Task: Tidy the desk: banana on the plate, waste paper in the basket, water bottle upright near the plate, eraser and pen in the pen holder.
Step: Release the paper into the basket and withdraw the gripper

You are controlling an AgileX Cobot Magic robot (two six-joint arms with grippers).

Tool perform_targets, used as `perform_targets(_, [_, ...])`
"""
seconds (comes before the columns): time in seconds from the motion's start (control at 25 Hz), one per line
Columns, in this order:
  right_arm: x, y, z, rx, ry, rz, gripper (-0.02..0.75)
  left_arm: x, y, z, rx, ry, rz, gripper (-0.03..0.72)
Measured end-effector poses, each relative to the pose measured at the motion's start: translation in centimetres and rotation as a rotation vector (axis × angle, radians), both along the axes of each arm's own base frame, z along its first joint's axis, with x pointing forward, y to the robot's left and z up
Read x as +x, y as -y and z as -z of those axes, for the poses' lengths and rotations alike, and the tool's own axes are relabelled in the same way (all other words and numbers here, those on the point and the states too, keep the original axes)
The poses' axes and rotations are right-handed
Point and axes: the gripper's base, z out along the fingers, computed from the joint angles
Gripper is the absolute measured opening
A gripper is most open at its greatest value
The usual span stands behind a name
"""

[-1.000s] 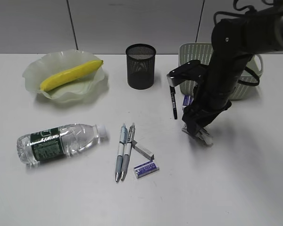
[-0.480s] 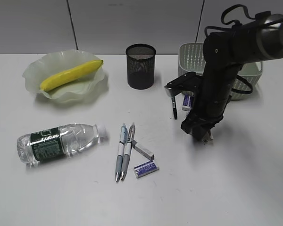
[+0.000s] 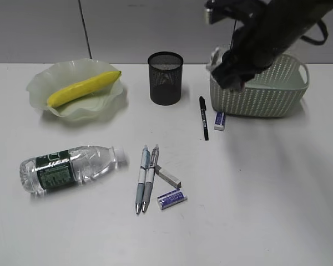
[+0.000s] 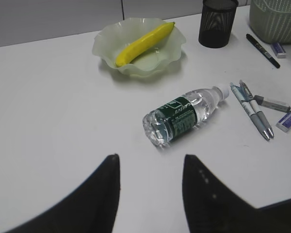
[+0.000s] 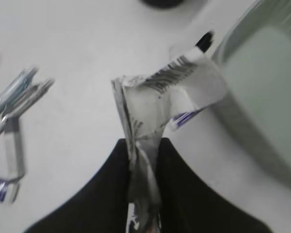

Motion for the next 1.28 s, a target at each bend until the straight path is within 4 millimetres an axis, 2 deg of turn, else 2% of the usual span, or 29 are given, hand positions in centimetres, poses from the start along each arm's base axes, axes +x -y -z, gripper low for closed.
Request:
perform_targets(0.12, [1.6, 1.3, -1.7, 0.031, 0.148, 0.097, 0.132, 0.0, 0.0, 0.0, 0.0, 0.0, 0.0, 0.32])
perform_targets(0.24, [3.9, 3.7, -1.6, 0.053, 0.209, 0.215, 0.132, 0.0, 0.0, 0.0, 0.0, 0.0, 0.0, 0.32])
perform_targets(0.36, [6.0, 5.3, -0.3, 0.058, 0.221, 0.279, 0.132, 0.0, 0.0, 0.0, 0.0, 0.0, 0.0, 0.32])
perform_targets(0.56, [8.6, 5.5, 3.4, 0.044, 0.188, 0.303, 0.142, 0.0, 0.0, 0.0, 0.0, 0.0, 0.0, 0.32])
perform_targets(0.64, [9.2, 5.3, 4.4, 0.048, 0.17, 0.319, 0.202, 0.0, 0.0, 0.0, 0.0, 0.0, 0.0, 0.32])
perform_targets(0.68, [9.4, 5.3, 4.7, 0.056, 0.162, 0.333, 0.269, 0.0, 0.0, 0.0, 0.0, 0.0, 0.0, 0.32])
perform_targets(0.8, [9.5, 5.2, 4.7, 0.075, 0.161, 0.357, 0.438, 0.0, 0.0, 0.0, 0.0, 0.0, 0.0, 0.32])
perform_targets(0.88, [9.4, 5.3, 4.1, 0.081, 0.162, 0.364, 0.498, 0.0, 0.0, 0.0, 0.0, 0.0, 0.0, 0.319])
perform_targets(1.04, [8.0, 5.7, 1.9, 0.054, 0.1, 0.369, 0.522, 0.0, 0.0, 0.0, 0.0, 0.0, 0.0, 0.319])
perform_targets(1.28, [4.2, 6.7, -2.4, -0.019, -0.054, 0.372, 0.522, 0.0, 0.0, 0.0, 0.0, 0.0, 0.0, 0.319])
